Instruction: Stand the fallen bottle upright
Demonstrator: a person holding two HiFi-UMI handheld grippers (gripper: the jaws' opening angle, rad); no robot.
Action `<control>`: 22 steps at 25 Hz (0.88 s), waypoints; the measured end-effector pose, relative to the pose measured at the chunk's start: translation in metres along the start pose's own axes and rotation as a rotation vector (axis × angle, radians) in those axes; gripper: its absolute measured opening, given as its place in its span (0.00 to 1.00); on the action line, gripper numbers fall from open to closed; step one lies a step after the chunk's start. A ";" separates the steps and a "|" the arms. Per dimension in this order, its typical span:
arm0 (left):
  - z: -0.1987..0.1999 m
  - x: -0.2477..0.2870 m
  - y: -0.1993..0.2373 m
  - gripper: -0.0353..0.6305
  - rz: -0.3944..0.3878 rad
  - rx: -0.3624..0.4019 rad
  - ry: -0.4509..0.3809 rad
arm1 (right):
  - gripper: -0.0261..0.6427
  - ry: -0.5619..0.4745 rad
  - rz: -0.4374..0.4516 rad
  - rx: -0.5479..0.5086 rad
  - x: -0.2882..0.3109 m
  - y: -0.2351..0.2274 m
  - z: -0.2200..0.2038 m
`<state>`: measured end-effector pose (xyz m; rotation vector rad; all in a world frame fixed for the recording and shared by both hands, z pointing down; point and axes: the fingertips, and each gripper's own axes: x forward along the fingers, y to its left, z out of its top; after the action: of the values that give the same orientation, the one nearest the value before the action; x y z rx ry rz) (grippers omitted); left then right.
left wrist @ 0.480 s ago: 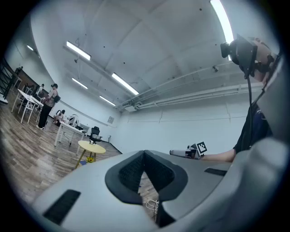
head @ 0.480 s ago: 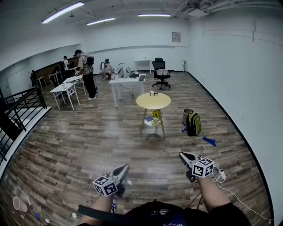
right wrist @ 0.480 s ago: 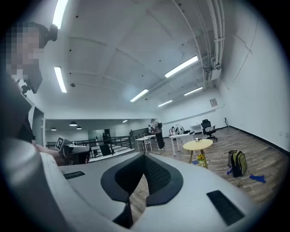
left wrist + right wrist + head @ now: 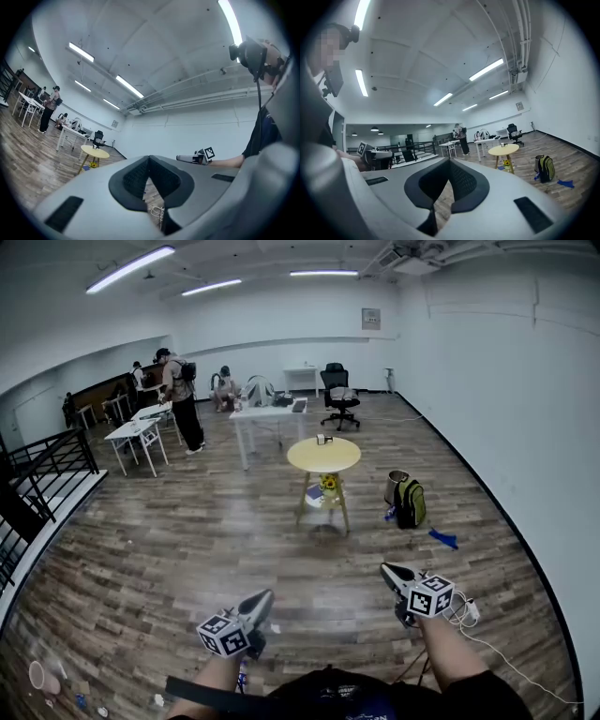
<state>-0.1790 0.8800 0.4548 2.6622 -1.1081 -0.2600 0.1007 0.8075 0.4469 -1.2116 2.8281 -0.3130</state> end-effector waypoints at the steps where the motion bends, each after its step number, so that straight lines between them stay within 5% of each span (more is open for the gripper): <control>1: -0.001 0.000 0.000 0.06 0.001 0.000 0.000 | 0.06 0.000 -0.001 0.001 -0.001 -0.001 -0.001; 22: 0.000 0.004 0.009 0.06 0.002 -0.010 -0.004 | 0.06 0.006 0.021 0.050 0.013 -0.003 -0.001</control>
<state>-0.1818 0.8711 0.4571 2.6527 -1.1072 -0.2703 0.0933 0.7965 0.4491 -1.1721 2.8176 -0.3847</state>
